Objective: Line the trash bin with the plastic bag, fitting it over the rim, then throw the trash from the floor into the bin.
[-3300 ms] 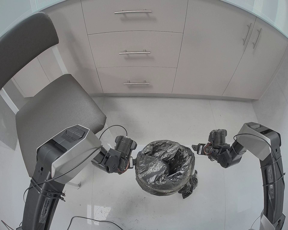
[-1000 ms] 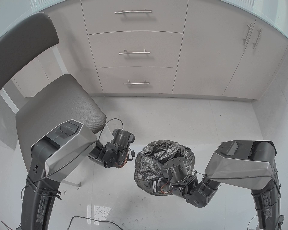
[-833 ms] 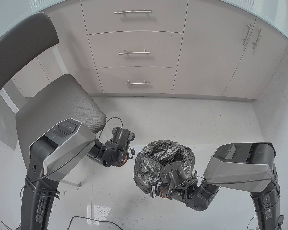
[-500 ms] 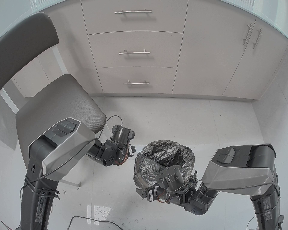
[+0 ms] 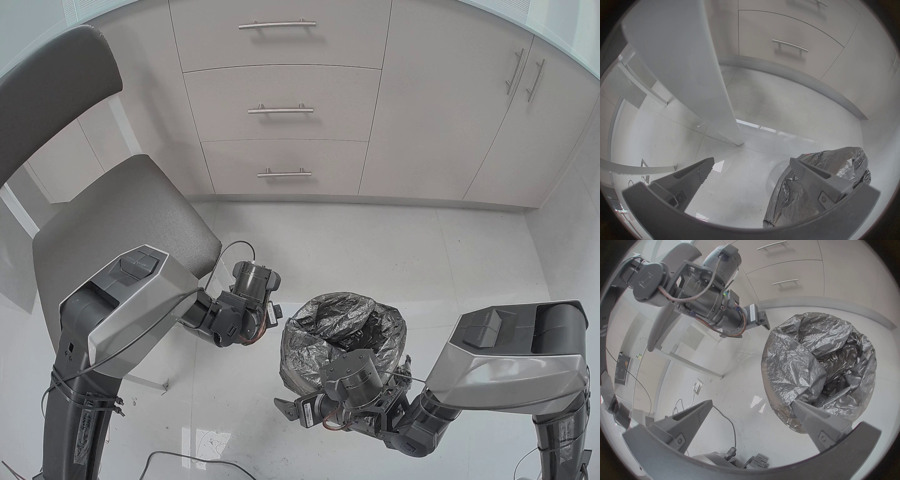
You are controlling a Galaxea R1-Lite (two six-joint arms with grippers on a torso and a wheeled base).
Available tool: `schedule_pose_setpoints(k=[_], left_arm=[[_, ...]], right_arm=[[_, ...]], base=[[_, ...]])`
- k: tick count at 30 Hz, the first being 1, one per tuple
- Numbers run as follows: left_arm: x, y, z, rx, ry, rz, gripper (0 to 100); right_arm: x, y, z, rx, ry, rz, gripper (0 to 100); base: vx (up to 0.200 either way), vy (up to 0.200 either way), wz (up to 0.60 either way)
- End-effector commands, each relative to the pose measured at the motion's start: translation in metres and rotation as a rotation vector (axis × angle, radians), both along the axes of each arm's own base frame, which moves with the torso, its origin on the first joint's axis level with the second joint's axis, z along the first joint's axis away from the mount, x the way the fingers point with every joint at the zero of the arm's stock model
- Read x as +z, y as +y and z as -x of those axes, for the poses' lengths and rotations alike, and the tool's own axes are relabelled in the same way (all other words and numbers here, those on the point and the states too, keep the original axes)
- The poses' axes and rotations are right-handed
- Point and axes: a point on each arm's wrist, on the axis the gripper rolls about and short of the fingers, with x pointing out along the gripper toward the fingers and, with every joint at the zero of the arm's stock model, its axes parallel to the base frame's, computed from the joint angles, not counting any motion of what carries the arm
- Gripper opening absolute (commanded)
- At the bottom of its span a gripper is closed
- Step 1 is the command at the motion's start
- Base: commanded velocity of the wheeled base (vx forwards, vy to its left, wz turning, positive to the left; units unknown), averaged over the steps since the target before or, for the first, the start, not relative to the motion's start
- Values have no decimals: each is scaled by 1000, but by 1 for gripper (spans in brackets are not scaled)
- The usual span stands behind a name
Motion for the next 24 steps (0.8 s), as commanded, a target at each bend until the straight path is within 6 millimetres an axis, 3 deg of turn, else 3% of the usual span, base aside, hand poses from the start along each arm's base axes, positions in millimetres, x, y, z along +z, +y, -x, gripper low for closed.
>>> schedule_pose_setpoints(k=[1,6,16,24], left_arm=[[0,0,0,1,0,0,100],[-1,0,0,1,1,-1,100],[0,-1,0,-1,0,0,100],[-1,-1,0,-1,1,-1,100]], right_arm=[[23,-9,-5,-27,-40,-33,100],[27,-26,-22,-89,-90,13,100],[-5,-64,-86,-298,-229,270,100],[-9,-66,-98,-312,-349,386,100]], base=[[0,0,0],[0,0,0],[0,0,0],[0,0,0]])
